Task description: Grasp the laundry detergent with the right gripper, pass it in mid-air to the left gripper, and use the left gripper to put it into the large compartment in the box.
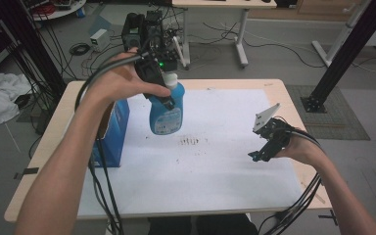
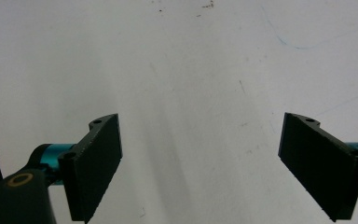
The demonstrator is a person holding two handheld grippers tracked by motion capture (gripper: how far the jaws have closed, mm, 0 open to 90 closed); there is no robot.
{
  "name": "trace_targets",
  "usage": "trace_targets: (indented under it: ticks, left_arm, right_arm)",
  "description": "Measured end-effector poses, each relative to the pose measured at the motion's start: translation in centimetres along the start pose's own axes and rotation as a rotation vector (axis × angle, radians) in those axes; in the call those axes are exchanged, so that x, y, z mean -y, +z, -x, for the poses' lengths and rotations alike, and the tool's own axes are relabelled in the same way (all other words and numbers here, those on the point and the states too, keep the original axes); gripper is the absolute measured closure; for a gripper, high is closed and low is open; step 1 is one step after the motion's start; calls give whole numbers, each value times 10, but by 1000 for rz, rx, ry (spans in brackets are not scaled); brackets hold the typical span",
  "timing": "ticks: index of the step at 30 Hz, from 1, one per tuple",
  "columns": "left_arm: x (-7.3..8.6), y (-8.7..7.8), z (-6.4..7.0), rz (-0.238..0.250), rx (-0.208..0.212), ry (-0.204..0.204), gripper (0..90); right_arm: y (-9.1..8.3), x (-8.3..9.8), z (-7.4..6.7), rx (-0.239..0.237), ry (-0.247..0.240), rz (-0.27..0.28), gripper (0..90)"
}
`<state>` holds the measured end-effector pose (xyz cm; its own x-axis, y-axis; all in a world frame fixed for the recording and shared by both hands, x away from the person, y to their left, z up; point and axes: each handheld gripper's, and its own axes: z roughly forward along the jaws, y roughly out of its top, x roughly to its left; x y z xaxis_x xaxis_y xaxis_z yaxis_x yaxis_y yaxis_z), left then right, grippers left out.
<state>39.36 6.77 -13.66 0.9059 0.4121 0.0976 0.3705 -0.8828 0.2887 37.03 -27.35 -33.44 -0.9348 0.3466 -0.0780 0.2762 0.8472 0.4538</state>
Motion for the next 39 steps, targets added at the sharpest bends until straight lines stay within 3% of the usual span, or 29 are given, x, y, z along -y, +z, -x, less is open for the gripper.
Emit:
trace_targets:
  ticks: [5,9,11,12,14,19,30,39]
  left_arm:
    - [13,-26,-18,21,-27,-78,373]
    - [26,-44,-33,-7,-60,-129,373]
    - [33,-49,-39,-15,-71,-165,373]
    - [37,-51,-43,-18,-74,-183,373]
    - [45,-56,-50,-27,-78,-212,373]
    - [66,-65,-64,-43,-92,-270,374]
    - [102,-75,-82,-19,-94,-379,374]
    - [127,-68,-91,-51,-109,-445,373]
  right_arm:
    - [-1,5,1,6,18,-2,126]
    - [-2,7,2,13,15,-23,126]
    - [-1,9,2,16,19,-27,126]
    - [-1,9,4,41,-6,-16,126]
    - [0,10,5,42,-18,-10,126]
    - [0,11,5,46,-7,-20,126]
    - [5,13,5,44,-10,-38,126]
    - [10,13,5,45,-3,-46,126]
